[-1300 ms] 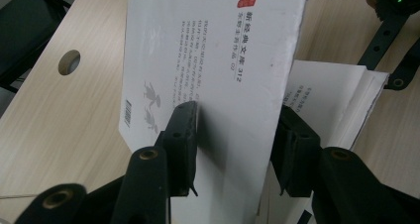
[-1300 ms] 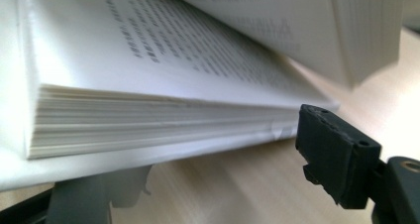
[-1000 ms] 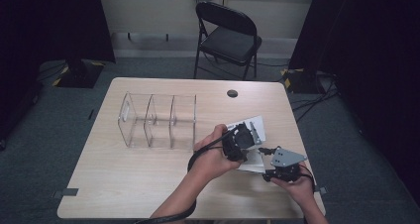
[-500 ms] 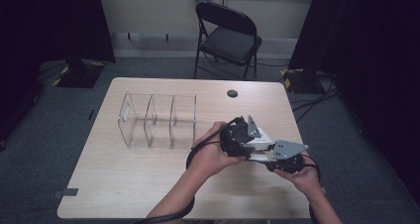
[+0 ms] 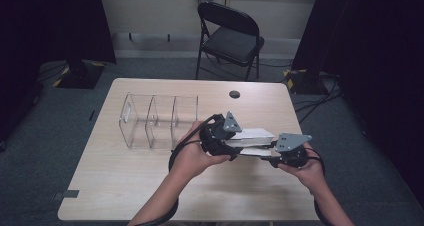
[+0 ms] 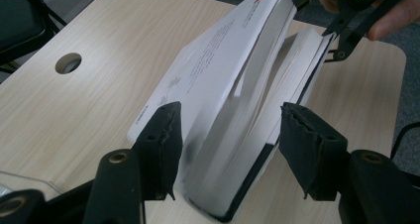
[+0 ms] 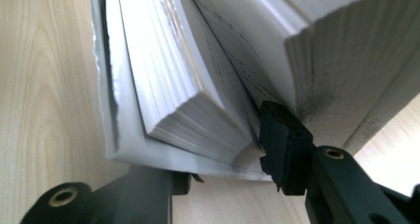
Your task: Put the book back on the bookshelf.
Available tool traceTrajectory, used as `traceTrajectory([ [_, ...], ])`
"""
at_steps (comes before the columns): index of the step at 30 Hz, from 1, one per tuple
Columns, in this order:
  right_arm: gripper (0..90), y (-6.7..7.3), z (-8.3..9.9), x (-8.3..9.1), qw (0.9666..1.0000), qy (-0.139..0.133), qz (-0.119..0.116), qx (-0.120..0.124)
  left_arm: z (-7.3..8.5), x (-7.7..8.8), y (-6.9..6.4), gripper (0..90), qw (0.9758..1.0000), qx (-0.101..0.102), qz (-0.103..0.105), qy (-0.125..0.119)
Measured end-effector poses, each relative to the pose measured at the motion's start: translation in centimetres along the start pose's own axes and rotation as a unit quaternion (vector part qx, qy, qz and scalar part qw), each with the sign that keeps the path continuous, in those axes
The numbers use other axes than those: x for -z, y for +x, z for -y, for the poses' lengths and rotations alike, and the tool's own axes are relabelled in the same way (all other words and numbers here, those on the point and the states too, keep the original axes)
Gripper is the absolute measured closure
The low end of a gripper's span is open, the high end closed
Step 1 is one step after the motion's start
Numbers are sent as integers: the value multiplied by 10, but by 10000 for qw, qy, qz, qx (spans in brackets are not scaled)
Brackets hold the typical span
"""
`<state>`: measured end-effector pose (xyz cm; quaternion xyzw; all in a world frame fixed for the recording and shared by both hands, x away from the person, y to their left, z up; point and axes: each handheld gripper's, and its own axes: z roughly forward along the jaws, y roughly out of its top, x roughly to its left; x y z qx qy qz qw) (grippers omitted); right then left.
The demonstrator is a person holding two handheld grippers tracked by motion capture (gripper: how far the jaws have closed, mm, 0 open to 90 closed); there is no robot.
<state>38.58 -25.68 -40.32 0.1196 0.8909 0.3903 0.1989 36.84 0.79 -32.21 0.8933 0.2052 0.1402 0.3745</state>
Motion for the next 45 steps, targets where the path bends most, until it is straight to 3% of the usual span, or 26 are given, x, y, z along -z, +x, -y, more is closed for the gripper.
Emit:
traceTrajectory([
  [4,588,-4,-2,2,9998,14,-167,-83,12,4,6,399,9999,102,-17,-95],
  [12,588,-8,-7,5,9984,-32,-519,-218,43,3,16,399,9985,520,21,164],
  [16,590,-7,-14,5,9981,203,-578,-100,54,-2,17,394,9980,602,24,205],
  [24,644,-9,-29,7,9967,670,-429,181,67,-9,16,393,9974,651,8,305],
  [29,682,-10,-38,8,9936,971,-276,503,72,-12,16,388,9971,691,15,310],
  [30,686,-10,-39,8,9932,1003,-265,535,74,-13,15,381,9966,774,8,265],
  [33,686,-11,-40,8,9923,1019,-314,631,79,-17,15,370,9963,793,71,311],
  [37,687,-11,-39,11,9931,934,-445,544,85,-22,15,351,9957,815,135,415],
  [45,711,-11,-45,18,9919,837,-743,602,98,-32,15,319,9945,895,157,521],
])
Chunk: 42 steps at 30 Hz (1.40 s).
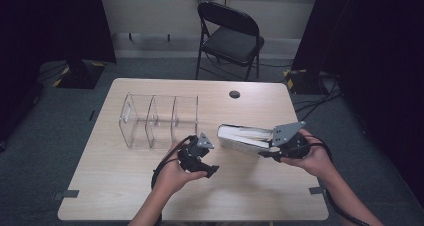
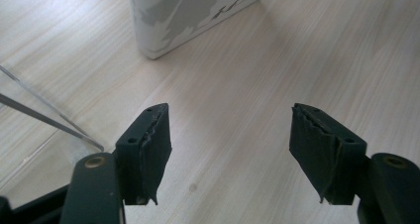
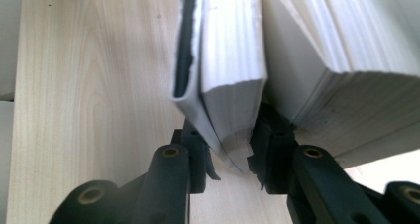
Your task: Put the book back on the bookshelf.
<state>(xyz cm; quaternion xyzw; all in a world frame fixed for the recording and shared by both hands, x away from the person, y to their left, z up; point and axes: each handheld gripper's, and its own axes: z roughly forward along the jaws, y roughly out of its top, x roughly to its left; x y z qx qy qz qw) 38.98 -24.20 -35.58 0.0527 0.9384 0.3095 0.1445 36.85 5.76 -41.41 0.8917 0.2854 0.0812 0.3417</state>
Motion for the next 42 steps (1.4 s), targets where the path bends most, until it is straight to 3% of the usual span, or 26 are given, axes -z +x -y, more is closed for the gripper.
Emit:
traceTrajectory([
  [7,735,-6,-2,6,9999,49,-90,-66,14,-7,2,313,9999,36,25,133],
  [13,748,-10,-3,7,9998,174,32,-124,29,-11,7,280,9999,21,12,137],
  [20,752,-16,-3,7,9993,220,26,-286,45,-12,13,275,9997,161,58,165],
  [29,751,-24,-8,8,9975,474,-14,-523,57,-15,15,274,9997,164,96,147],
  [34,750,-28,-11,8,9962,605,-55,-627,66,-17,19,275,9995,273,115,68],
  [42,740,-33,-11,8,9946,641,-68,-815,72,-19,23,272,9993,340,131,47],
])
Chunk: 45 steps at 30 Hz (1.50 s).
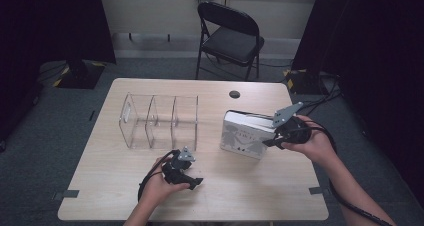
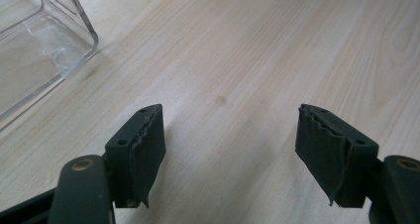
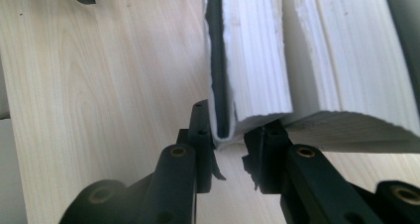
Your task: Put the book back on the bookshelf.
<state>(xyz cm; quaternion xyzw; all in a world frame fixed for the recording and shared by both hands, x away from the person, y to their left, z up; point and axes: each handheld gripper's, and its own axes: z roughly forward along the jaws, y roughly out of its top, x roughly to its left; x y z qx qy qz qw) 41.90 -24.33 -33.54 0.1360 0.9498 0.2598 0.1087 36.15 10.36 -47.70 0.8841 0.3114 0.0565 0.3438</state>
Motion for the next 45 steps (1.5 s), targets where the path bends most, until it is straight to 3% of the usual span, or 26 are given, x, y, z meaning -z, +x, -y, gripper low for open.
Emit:
traceTrajectory([
  [9,612,-4,-1,-2,9997,-16,126,-190,0,-2,-2,274,10000,-16,2,39],
  [13,623,-7,-1,-3,9990,-159,158,-381,-1,-4,-3,275,9999,-62,40,72],
  [15,711,-9,0,-3,9987,-199,167,-435,-1,-6,-4,275,10000,-47,38,55],
  [18,733,-10,1,-2,9985,-228,107,-478,0,-7,-3,276,10000,-33,48,71],
  [25,758,-7,1,-1,9990,-232,-136,-352,1,-6,-2,278,9999,-45,49,137],
  [39,757,17,4,7,9982,-247,-551,-56,-1,-3,-1,277,9999,14,-1,105],
  [45,756,20,3,8,9985,-114,-528,-12,0,0,0,272,10000,12,-26,59],
])
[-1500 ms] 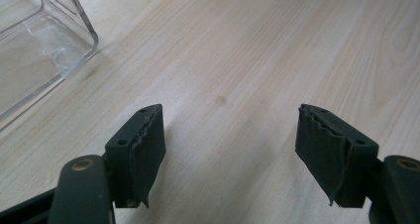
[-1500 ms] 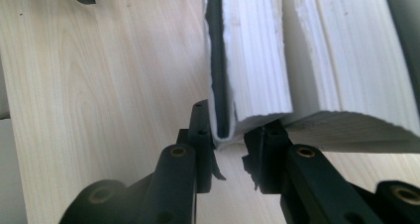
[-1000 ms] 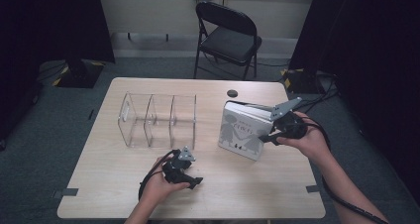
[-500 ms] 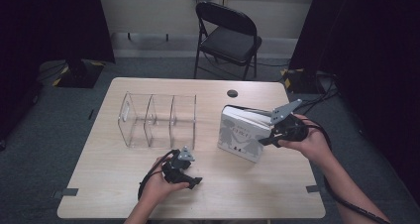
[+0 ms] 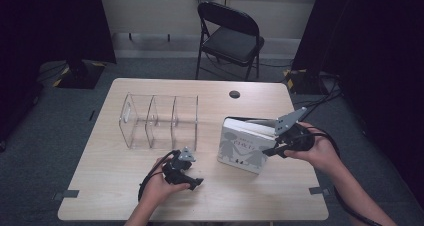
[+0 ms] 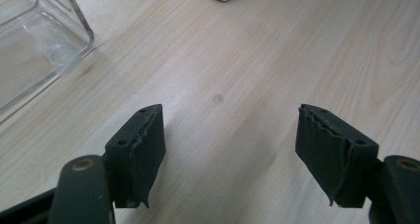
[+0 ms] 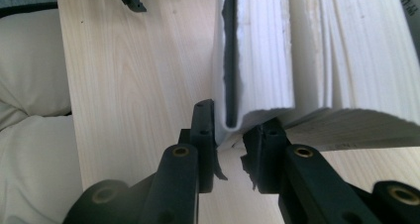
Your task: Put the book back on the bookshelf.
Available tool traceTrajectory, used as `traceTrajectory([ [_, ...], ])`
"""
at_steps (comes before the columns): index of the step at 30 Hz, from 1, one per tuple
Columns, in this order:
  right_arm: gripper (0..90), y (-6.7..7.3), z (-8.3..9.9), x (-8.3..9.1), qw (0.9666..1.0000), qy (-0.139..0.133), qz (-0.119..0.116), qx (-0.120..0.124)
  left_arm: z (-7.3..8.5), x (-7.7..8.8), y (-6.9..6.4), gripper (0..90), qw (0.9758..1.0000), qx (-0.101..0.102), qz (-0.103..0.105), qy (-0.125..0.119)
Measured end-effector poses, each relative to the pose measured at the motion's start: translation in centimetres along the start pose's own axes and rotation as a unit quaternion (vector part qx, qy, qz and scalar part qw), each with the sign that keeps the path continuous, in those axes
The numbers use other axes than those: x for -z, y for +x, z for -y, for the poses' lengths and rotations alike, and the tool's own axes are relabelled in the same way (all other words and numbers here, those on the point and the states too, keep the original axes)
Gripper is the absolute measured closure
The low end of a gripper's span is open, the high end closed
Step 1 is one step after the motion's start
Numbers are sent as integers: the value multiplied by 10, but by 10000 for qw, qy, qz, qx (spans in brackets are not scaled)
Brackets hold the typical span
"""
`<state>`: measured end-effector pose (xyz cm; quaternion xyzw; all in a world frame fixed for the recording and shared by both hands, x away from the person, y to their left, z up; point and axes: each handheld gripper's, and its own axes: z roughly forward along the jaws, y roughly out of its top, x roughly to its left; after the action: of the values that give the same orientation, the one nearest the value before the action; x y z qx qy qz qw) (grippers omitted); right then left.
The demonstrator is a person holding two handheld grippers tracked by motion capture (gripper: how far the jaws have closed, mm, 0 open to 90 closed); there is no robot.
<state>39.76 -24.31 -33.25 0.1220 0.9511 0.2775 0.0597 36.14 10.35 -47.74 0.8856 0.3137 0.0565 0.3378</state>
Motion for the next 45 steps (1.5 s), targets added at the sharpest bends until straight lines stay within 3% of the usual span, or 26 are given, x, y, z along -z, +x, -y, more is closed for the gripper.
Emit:
traceTrajectory([
  [11,744,-3,-1,0,9999,48,44,-103,0,-2,1,269,10000,-9,58,13],
  [32,653,-10,4,2,9992,-210,142,-314,-3,-5,-1,268,9999,-15,135,96],
  [45,586,-13,11,4,9980,-361,203,-482,-22,4,-2,271,9996,-169,47,201],
])
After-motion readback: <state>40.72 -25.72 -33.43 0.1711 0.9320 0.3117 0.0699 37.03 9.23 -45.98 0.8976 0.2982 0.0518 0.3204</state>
